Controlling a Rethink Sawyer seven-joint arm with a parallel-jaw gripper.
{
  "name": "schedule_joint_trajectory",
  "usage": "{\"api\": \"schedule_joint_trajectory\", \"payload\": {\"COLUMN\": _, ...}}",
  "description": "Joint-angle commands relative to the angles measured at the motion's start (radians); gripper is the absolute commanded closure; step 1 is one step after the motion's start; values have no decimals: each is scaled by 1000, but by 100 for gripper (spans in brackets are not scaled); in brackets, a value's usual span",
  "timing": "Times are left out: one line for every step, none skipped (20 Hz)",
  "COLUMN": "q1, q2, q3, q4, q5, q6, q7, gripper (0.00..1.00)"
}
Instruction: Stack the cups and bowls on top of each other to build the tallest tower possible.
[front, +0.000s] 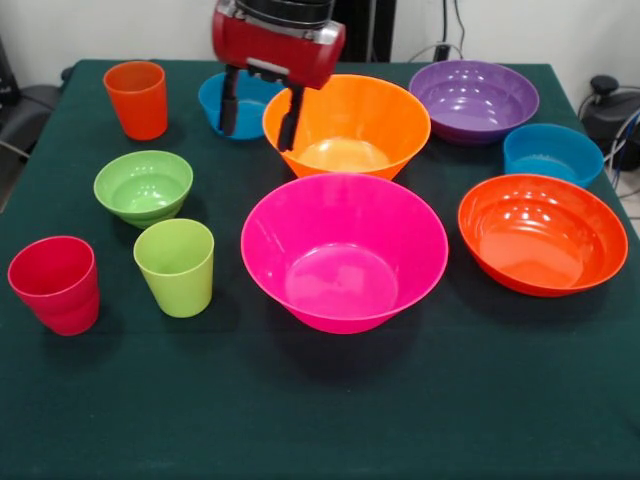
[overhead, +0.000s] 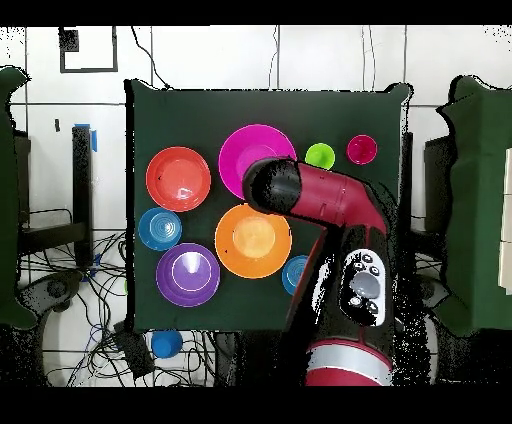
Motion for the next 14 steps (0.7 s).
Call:
{"api": "schedule_joint_trajectory", "payload": {"q1": -17, "q2": 60, "q3": 120, "q4": 0, "q5": -13, "q6": 6, "q7": 60, "gripper": 0}}
{"api": "schedule_joint_trajectory", "payload": {"q1": -18, "q2": 63, "q3": 124, "q4": 9, "q5": -12, "q6": -13, "q7": 68, "gripper": 0}}
{"api": "schedule_joint_trajectory", "payload": {"q1": -17, "q2": 66, "q3": 127, "q4": 16, "q5": -7, "q6": -24, "q7": 79, "gripper": 0}}
{"api": "schedule_joint_trajectory", "payload": {"q1": -17, "q2": 69, "q3": 129, "q4": 21, "q5": -4, "q6": -33, "q7": 87, "gripper": 0}}
{"api": "schedule_joint_trajectory", "payload": {"q1": -13, "q2": 70, "q3": 128, "q4": 25, "q5": -1, "q6": -38, "q7": 96, "gripper": 0}}
{"api": "schedule_joint_trajectory", "payload": {"q1": -13, "q2": 73, "q3": 130, "q4": 29, "q5": 3, "q6": -42, "q7": 103, "gripper": 0}}
{"api": "schedule_joint_trajectory", "payload": {"q1": -10, "q2": 74, "q3": 129, "q4": 31, "q5": 5, "q6": -46, "q7": 109, "gripper": 0}}
{"api": "schedule_joint_trajectory", "payload": {"q1": -13, "q2": 70, "q3": 134, "q4": 47, "q5": 9, "q6": -56, "q7": 114, "gripper": 0}}
{"api": "schedule_joint_trajectory", "payload": {"q1": -11, "q2": 71, "q3": 133, "q4": 52, "q5": 12, "q6": -61, "q7": 122, "gripper": 0}}
{"api": "schedule_joint_trajectory", "payload": {"q1": -14, "q2": 70, "q3": 140, "q4": 63, "q5": 15, "q6": -78, "q7": 126, "gripper": 0}}
{"api": "schedule_joint_trajectory", "payload": {"q1": -20, "q2": 71, "q3": 148, "q4": 72, "q5": 21, "q6": -89, "q7": 130, "gripper": 0}}
{"api": "schedule_joint_trajectory", "payload": {"q1": -23, "q2": 71, "q3": 153, "q4": 75, "q5": 24, "q6": -97, "q7": 132, "gripper": 0}}
{"api": "schedule_joint_trajectory", "payload": {"q1": -26, "q2": 71, "q3": 159, "q4": 79, "q5": 28, "q6": -104, "q7": 134, "gripper": 0}}
{"api": "schedule_joint_trajectory", "payload": {"q1": -30, "q2": 72, "q3": 164, "q4": 84, "q5": 32, "q6": -110, "q7": 135, "gripper": 0}}
